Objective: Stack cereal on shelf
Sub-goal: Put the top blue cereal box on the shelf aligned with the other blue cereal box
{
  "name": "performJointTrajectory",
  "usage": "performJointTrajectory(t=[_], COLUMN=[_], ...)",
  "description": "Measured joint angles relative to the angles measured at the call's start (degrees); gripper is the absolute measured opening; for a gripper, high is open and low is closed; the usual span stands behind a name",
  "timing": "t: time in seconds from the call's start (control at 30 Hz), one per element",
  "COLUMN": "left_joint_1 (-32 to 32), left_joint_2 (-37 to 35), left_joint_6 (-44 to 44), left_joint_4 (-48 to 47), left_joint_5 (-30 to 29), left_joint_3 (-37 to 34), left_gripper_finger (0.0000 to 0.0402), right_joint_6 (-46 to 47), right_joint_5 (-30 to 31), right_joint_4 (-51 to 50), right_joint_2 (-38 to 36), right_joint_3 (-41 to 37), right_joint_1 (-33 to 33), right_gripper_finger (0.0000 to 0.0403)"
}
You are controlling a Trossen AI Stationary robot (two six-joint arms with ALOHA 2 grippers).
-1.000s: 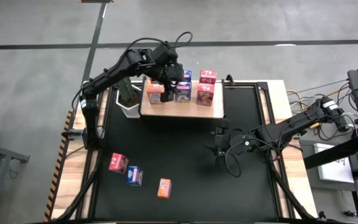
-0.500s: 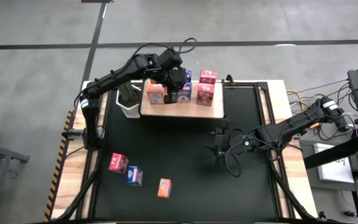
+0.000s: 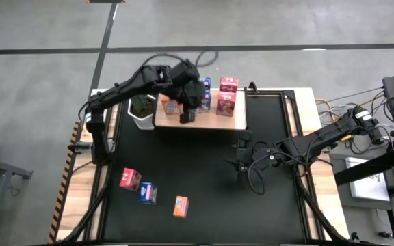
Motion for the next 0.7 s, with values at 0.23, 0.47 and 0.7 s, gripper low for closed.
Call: performJointTrajectory(t=[0.23,0.47,0.7], left_joint_1=[-11.0,-19.5,-19.2], left_joint_2=[-0.2,-2.9,-7.9], left_joint_6=[-2.9,-2.9,-3.3], left_joint_4=[-4.6,-3.2,13.3], left_joint_5=[0.1,-1.8,-24.3], left_joint_3=[-2.1,-12.9,-28.5], left_gripper_finger=[0.0037,0.0037,0.0037], right_joint_6=[-0.7,-1.8,-2.4], right_joint_5=[0.0,0.0,0.0], right_joint_4=[-0.2,-0.1,0.1], right_joint_2=[0.0,0.0,0.0], right_joint_3=[0.0,0.0,0.0], right_joint_1=[0.0,0.0,0.0], right_gripper_finger=[0.0201,0.0201,0.0201])
